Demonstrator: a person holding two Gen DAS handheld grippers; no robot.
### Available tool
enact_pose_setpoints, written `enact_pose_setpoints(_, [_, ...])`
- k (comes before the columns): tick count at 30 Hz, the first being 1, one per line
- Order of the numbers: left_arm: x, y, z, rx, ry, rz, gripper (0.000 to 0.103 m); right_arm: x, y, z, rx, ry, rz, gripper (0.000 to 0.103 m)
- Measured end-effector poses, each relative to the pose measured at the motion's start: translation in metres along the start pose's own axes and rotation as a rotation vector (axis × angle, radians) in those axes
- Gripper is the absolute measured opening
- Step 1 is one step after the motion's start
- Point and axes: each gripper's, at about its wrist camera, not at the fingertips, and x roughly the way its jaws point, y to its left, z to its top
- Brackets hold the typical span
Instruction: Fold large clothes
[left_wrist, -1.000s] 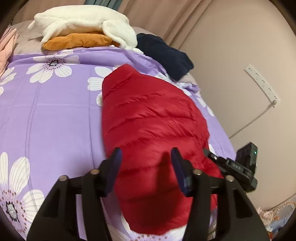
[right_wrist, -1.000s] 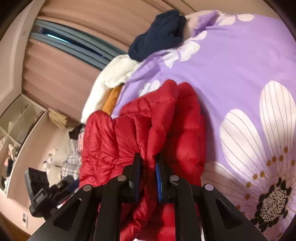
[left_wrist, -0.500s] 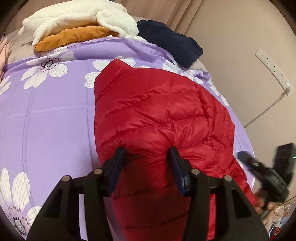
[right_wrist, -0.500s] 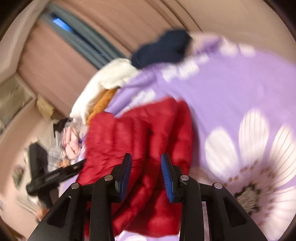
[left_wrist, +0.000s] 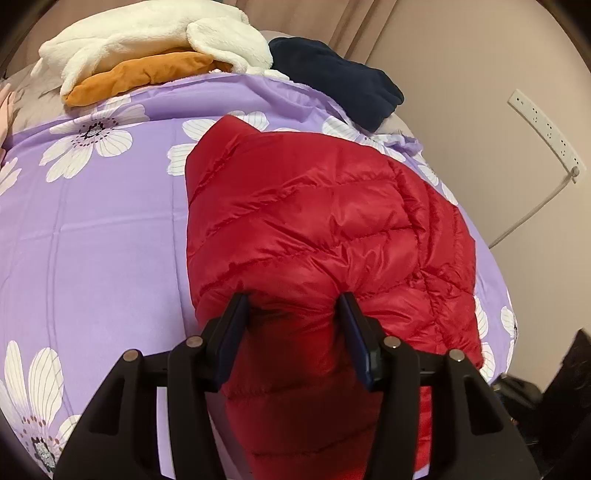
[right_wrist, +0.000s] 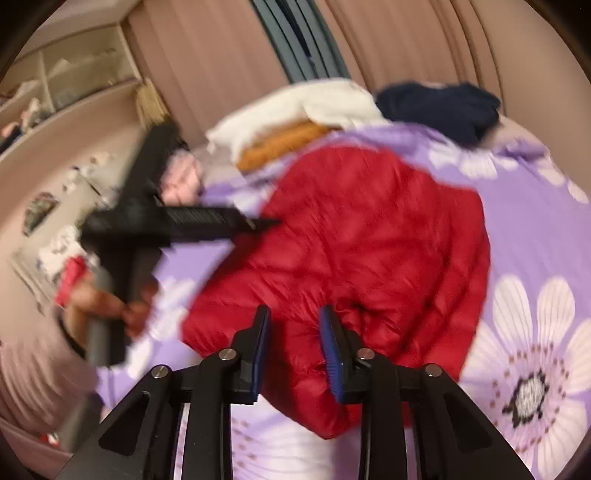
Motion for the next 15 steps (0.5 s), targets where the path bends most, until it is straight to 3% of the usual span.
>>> enact_pose_setpoints(8, [0.009, 0.000, -0.002, 0.008, 0.011, 0.019, 0.059, 0.034, -0.014, -0.025, -0.008, 0.025, -0.037, 0.020])
enact_pose_setpoints(15, [-0.024, -0.001, -0.015, -0.026, -0.017, -0.021, 0.056, 0.021, -0.018, -0.020, 0.060, 0.012, 0.015, 0.019])
